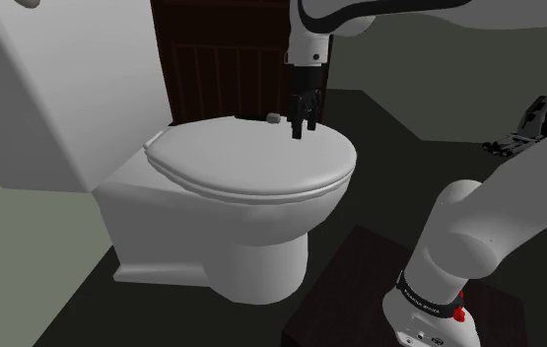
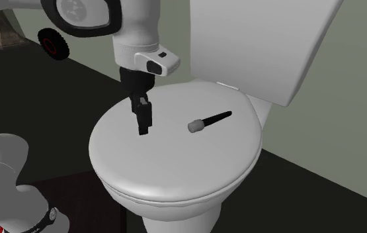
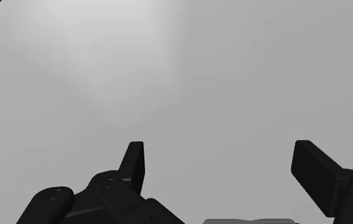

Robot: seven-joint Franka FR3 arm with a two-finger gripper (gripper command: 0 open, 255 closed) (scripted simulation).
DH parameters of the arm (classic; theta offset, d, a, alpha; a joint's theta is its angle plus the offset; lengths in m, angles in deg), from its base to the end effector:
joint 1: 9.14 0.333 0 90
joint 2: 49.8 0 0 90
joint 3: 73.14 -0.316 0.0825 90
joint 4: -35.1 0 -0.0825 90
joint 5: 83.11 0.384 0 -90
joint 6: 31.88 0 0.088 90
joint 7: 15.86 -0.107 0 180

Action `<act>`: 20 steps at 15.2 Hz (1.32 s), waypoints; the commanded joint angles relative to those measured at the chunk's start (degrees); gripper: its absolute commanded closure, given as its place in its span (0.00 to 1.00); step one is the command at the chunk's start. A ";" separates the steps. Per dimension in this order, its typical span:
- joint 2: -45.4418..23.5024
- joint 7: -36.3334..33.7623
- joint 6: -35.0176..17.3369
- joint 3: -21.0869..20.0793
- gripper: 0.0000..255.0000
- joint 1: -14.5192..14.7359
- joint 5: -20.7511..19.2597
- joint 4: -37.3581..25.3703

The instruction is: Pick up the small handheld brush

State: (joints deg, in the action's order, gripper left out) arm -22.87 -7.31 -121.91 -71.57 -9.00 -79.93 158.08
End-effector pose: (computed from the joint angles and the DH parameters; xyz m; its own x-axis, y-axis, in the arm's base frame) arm 0.3973 -0.0058 0.5782 0.9873 0.1279 -0.0938 0.1203 -0.9893 -0.0824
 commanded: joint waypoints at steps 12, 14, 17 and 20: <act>-32.26 13.76 8.82 2.78 0.00 0.10 -1.30 -39.50; -38.30 15.61 11.80 2.79 0.00 -0.17 -1.20 -48.33; -37.83 15.67 10.05 2.74 0.00 -0.16 -1.25 -46.11; -37.04 15.69 7.40 2.72 0.00 -0.09 -1.32 -42.67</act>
State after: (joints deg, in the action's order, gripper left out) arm -60.23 8.29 -113.68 -68.87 -9.07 -81.22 114.28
